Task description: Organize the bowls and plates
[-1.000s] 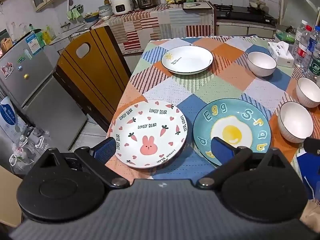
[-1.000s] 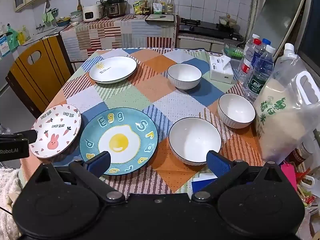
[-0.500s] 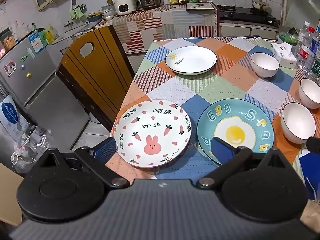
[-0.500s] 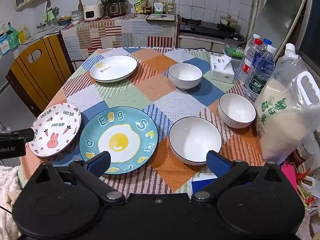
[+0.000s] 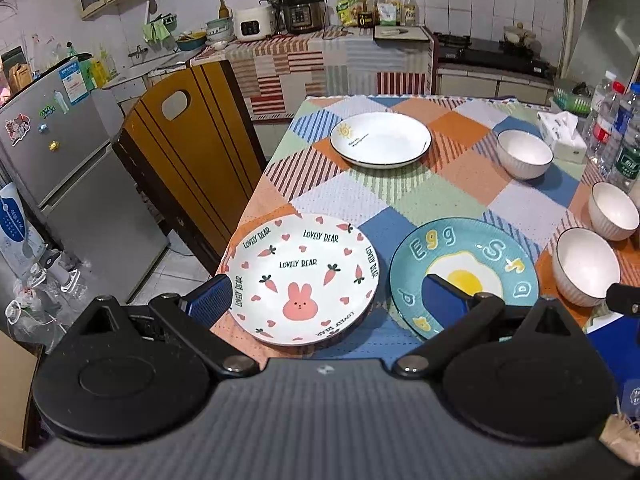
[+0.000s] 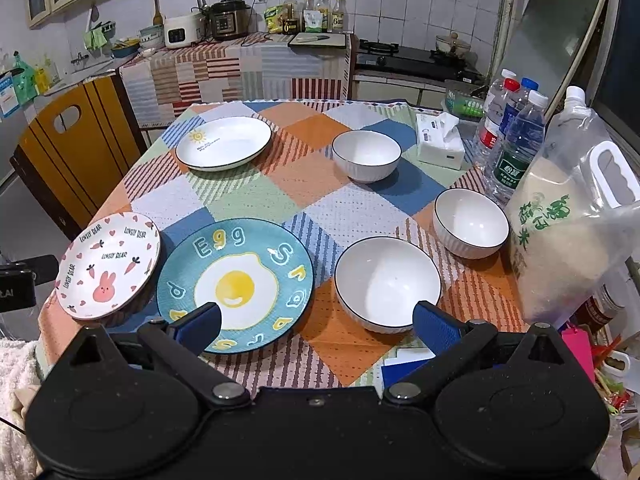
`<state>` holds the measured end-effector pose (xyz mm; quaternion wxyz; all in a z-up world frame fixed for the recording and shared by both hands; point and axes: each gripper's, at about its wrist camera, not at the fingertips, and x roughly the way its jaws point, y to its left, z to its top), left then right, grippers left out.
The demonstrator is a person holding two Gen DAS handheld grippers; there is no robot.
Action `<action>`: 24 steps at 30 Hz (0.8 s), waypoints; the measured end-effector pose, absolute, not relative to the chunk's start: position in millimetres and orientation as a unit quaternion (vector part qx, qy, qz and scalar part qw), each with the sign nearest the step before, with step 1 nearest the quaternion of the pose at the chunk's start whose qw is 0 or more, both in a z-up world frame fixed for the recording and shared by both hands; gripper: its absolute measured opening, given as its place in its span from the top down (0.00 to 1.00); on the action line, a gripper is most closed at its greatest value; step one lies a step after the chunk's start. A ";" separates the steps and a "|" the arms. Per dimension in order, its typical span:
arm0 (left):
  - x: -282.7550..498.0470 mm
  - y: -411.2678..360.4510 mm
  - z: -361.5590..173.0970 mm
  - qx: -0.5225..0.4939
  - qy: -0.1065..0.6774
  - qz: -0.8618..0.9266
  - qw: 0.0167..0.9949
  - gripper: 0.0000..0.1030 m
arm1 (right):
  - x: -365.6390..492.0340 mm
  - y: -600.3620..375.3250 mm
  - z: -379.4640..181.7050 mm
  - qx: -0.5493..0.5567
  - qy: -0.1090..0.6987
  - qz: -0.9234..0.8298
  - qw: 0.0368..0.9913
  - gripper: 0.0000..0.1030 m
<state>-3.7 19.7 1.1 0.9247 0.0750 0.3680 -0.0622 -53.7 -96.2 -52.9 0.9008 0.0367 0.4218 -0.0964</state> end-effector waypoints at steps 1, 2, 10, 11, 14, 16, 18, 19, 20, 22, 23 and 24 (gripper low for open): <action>-4.6 19.5 1.9 0.074 0.366 -0.063 0.926 0.00 | -53.9 -96.1 -53.0 0.036 0.420 -0.097 0.902 0.00; -5.4 19.4 3.2 0.073 0.364 -0.064 0.926 0.00 | -54.6 -95.5 -52.9 0.035 0.417 -0.098 0.903 0.00; -13.9 10.3 2.8 0.096 0.353 -0.070 0.928 0.00 | -57.8 -91.7 -53.9 0.031 0.401 -0.095 0.911 0.00; -16.0 8.4 2.3 0.105 0.348 -0.068 0.929 0.00 | -57.5 -90.9 -54.8 0.029 0.400 -0.095 0.911 0.00; -19.3 3.7 -0.4 0.120 0.345 -0.065 0.929 0.00 | -56.9 -90.5 -57.0 0.030 0.400 -0.092 0.911 0.00; -19.0 4.5 -1.3 0.110 0.350 -0.075 0.927 0.00 | -57.8 -90.9 -58.2 0.033 0.401 -0.089 0.911 0.00; -16.9 5.7 -2.6 0.095 0.359 -0.084 0.925 0.00 | -58.2 -90.8 -59.5 0.034 0.402 -0.088 0.911 0.00; -15.9 6.1 -3.1 0.092 0.362 -0.085 0.924 0.00 | -58.4 -90.2 -60.2 0.033 0.402 -0.086 0.911 0.00; -15.1 6.6 -3.6 0.089 0.364 -0.085 0.923 0.00 | -58.8 -89.5 -60.8 0.033 0.402 -0.085 0.911 0.00; -14.5 7.8 -4.1 0.084 0.367 -0.086 0.922 0.00 | -59.3 -88.3 -61.9 0.033 0.403 -0.083 0.911 0.00; -14.4 8.5 -4.6 0.082 0.370 -0.088 0.921 0.00 | -59.8 -88.3 -62.4 0.034 0.403 -0.082 0.911 0.00; -14.4 8.6 -5.1 0.080 0.372 -0.089 0.921 0.00 | -59.9 -87.9 -62.9 0.033 0.403 -0.081 0.911 0.00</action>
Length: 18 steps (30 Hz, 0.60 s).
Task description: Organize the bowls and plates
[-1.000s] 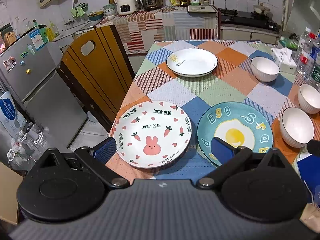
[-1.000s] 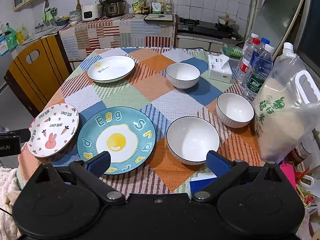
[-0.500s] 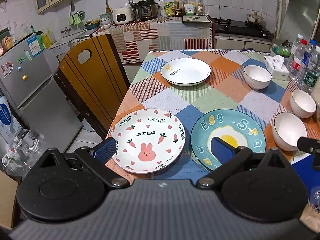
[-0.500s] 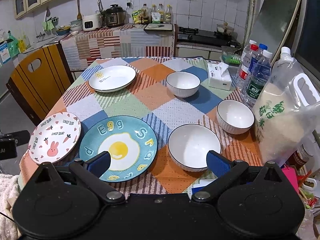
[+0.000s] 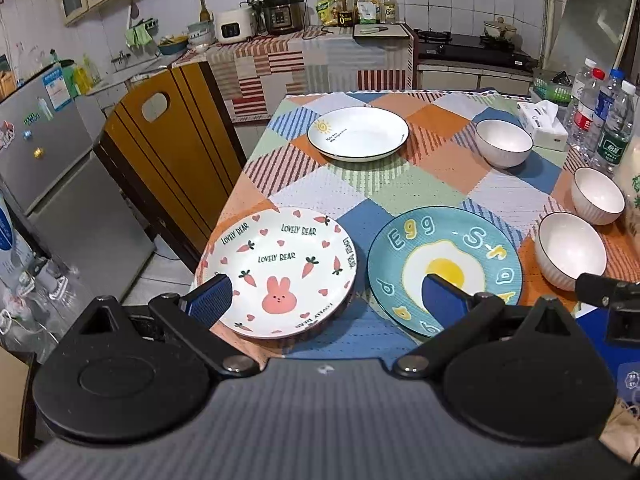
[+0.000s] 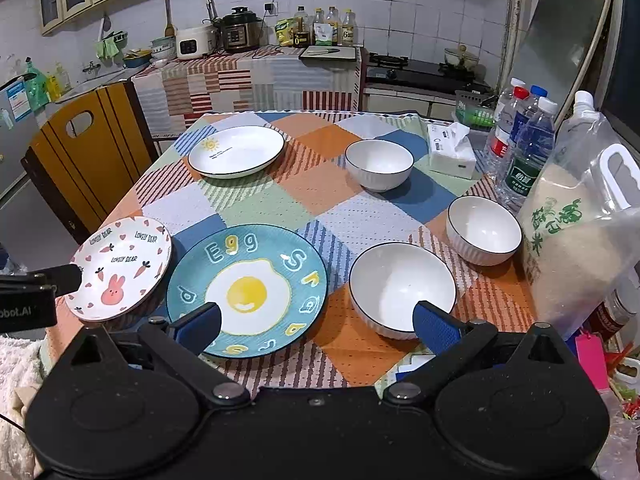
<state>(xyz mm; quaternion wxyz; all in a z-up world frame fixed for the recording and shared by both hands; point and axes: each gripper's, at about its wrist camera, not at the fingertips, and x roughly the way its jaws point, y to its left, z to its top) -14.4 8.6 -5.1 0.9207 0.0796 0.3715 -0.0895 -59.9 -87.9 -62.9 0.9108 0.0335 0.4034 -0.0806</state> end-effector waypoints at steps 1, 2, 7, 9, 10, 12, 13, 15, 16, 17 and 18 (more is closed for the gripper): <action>-14.5 8.4 -5.4 0.080 0.372 -0.091 0.920 0.00 | -60.0 -87.9 -63.3 0.034 0.404 -0.080 0.911 0.00; -15.2 8.2 -6.0 0.082 0.371 -0.090 0.920 0.00 | -60.0 -88.0 -63.8 0.034 0.404 -0.080 0.911 0.00; -16.3 5.6 -5.9 0.085 0.369 -0.093 0.921 0.00 | -60.0 -88.7 -63.9 0.035 0.404 -0.081 0.911 0.00; -15.4 6.3 -6.6 0.082 0.371 -0.095 0.920 0.00 | -60.0 -88.9 -63.7 0.034 0.404 -0.081 0.911 0.00; -14.9 6.5 -7.0 0.082 0.373 -0.095 0.919 0.00 | -59.8 -88.9 -63.8 0.033 0.404 -0.081 0.911 0.00; -14.5 7.0 -7.8 0.081 0.375 -0.095 0.918 0.00 | -59.9 -88.3 -63.9 0.032 0.403 -0.081 0.911 0.00; -14.2 7.5 -8.1 0.079 0.377 -0.095 0.918 0.00 | -59.7 -88.0 -64.0 0.031 0.404 -0.080 0.911 0.00; -12.8 9.0 -9.0 0.069 0.384 -0.096 0.916 0.00 | -59.6 -88.1 -64.3 0.029 0.404 -0.081 0.911 0.00; -12.3 10.0 -10.0 0.065 0.386 -0.095 0.915 0.00 | -59.4 -88.1 -64.4 0.029 0.404 -0.081 0.911 0.00; -11.3 10.5 -11.1 0.063 0.390 -0.095 0.914 0.01 | -59.2 -88.2 -64.6 0.030 0.404 -0.081 0.911 0.00; -10.0 10.8 -12.5 0.062 0.392 -0.095 0.913 0.01 | -59.4 -87.4 -64.9 0.032 0.404 -0.081 0.911 0.00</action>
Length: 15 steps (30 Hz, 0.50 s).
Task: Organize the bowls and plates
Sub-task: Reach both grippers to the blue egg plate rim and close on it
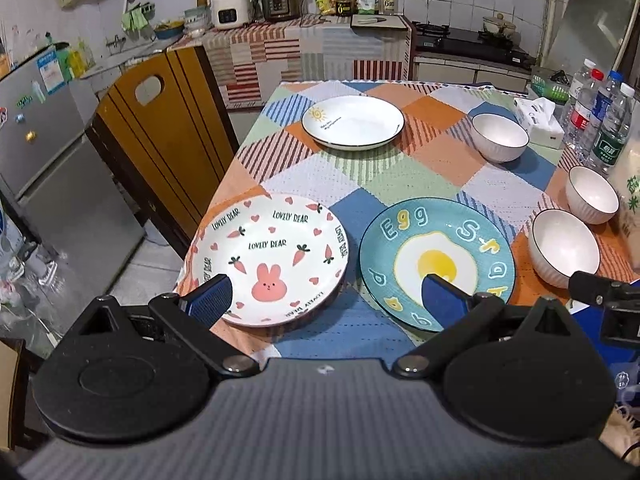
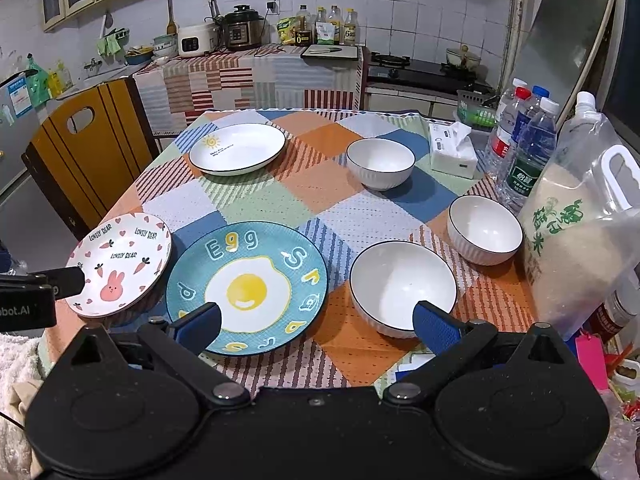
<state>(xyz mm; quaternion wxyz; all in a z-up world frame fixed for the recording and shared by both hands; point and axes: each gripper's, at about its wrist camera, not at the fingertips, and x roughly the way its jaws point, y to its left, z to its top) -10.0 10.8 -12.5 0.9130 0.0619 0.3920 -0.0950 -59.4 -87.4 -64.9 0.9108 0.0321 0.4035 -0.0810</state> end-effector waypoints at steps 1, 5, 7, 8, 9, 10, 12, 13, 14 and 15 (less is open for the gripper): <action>-8.5 11.0 -13.9 0.060 0.395 -0.094 0.912 0.01 | -58.5 -86.8 -65.2 0.033 0.403 -0.079 0.911 0.00; 6.3 9.0 -17.4 0.036 0.407 -0.102 0.907 0.01 | -51.8 -81.2 -64.7 0.016 0.395 -0.073 0.916 0.00; 12.7 5.3 -16.7 0.043 0.397 -0.105 0.911 0.02 | -46.7 -81.0 -62.2 0.017 0.384 -0.059 0.921 0.00; 16.1 2.6 -16.3 0.052 0.393 -0.108 0.912 0.01 | -44.4 -82.6 -61.1 0.023 0.376 -0.048 0.925 0.00; 19.5 0.1 -16.2 0.058 0.391 -0.115 0.911 0.01 | -41.6 -85.4 -60.4 0.033 0.366 -0.037 0.929 0.00; 22.3 -1.3 -16.6 0.059 0.390 -0.127 0.910 0.01 | -39.0 -88.6 -60.6 0.040 0.357 -0.029 0.933 0.00; 28.9 -4.3 -20.0 0.054 0.394 -0.147 0.906 0.01 | -33.5 -96.1 -66.0 0.048 0.336 0.000 0.941 0.00; 33.2 -5.9 -23.9 0.050 0.397 -0.154 0.903 0.01 | -30.9 -99.7 -71.1 0.050 0.329 0.018 0.943 0.00; 36.2 -7.5 -28.3 0.047 0.403 -0.156 0.901 0.02 | -28.0 -103.7 -76.5 0.052 0.321 0.035 0.945 0.00; 40.6 -9.1 -34.3 0.044 0.411 -0.159 0.896 0.03 | -24.7 -107.5 -83.0 0.054 0.315 0.039 0.947 0.00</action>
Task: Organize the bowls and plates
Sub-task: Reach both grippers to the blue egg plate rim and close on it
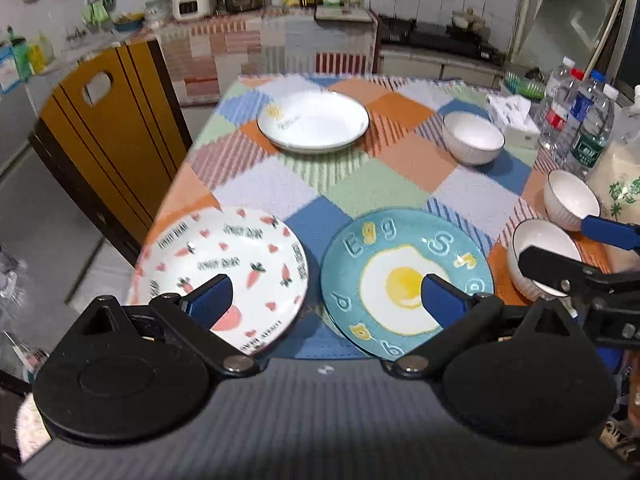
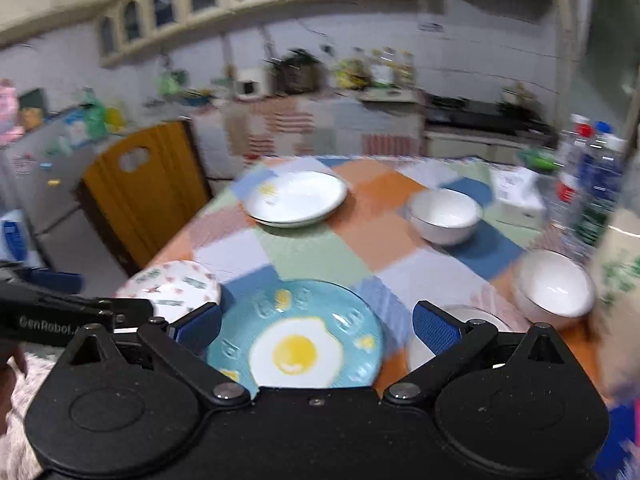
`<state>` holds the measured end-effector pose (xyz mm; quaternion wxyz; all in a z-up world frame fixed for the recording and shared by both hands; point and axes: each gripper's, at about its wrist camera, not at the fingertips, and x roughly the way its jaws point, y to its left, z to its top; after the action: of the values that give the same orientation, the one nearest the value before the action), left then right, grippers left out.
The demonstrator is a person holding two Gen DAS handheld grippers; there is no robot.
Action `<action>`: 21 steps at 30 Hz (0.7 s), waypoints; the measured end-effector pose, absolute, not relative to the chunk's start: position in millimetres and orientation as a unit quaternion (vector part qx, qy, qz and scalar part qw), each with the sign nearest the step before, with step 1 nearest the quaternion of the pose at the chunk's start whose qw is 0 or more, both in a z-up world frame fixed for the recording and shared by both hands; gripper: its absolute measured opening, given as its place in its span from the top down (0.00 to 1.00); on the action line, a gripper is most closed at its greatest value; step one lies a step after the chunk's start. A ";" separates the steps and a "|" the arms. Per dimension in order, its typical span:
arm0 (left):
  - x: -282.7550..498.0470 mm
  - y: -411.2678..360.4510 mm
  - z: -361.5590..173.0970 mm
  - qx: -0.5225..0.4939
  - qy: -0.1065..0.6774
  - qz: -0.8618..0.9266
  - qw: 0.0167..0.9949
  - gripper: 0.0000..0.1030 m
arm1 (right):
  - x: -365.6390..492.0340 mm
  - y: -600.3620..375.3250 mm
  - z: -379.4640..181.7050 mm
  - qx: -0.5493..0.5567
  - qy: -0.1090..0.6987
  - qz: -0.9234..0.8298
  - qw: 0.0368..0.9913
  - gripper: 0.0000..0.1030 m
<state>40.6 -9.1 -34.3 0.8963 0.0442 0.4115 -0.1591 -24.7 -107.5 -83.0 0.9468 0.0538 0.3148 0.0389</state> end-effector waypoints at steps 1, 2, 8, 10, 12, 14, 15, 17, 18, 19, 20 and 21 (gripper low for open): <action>43.7 -9.6 -40.3 0.040 0.420 -0.160 0.892 0.04 | -20.7 -110.9 -90.6 0.055 0.316 0.037 0.947 0.00; 47.1 -10.7 -47.5 0.036 0.432 -0.158 0.887 0.04 | -16.0 -113.3 -98.2 0.053 0.327 0.037 0.943 0.00; 53.5 -15.2 -91.6 0.015 0.501 -0.154 0.851 0.24 | -17.5 -115.5 -135.8 0.078 0.390 0.072 0.915 0.10; 56.3 -18.1 -104.4 0.007 0.520 -0.156 0.840 0.28 | -20.6 -113.9 -148.4 0.087 0.401 0.075 0.909 0.15; 58.3 -20.5 -113.4 0.002 0.526 -0.157 0.836 0.31 | -22.9 -113.4 -161.6 0.098 0.408 0.075 0.905 0.19; 59.6 -25.2 -118.6 0.005 0.523 -0.156 0.838 0.32 | -21.2 -114.5 -174.3 0.114 0.411 0.071 0.901 0.22; 60.6 -27.8 -121.2 0.007 0.521 -0.155 0.839 0.33 | -18.8 -116.9 -180.2 0.122 0.416 0.068 0.899 0.23; 63.3 -32.4 -127.4 0.008 0.520 -0.152 0.841 0.36 | -13.9 -122.6 -189.2 0.146 0.412 0.061 0.897 0.30; 64.2 -34.3 -130.5 0.007 0.521 -0.150 0.840 0.38 | -11.3 -125.1 -192.7 0.156 0.411 0.058 0.896 0.34; 65.2 -36.0 -134.4 0.005 0.524 -0.146 0.839 0.39 | -7.3 -126.5 -196.8 0.162 0.410 0.054 0.896 0.34; 67.3 -36.8 -138.0 0.005 0.528 -0.142 0.837 0.42 | -3.6 -127.3 -201.7 0.163 0.414 0.046 0.894 0.35; 68.6 -37.4 -140.8 0.002 0.530 -0.138 0.837 0.44 | -0.5 -128.1 -206.4 0.161 0.422 0.036 0.891 0.38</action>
<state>68.6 -37.4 -140.8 0.8366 0.0022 0.5302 -0.1377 -0.5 -128.1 -206.4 0.8913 0.1612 0.4223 0.0357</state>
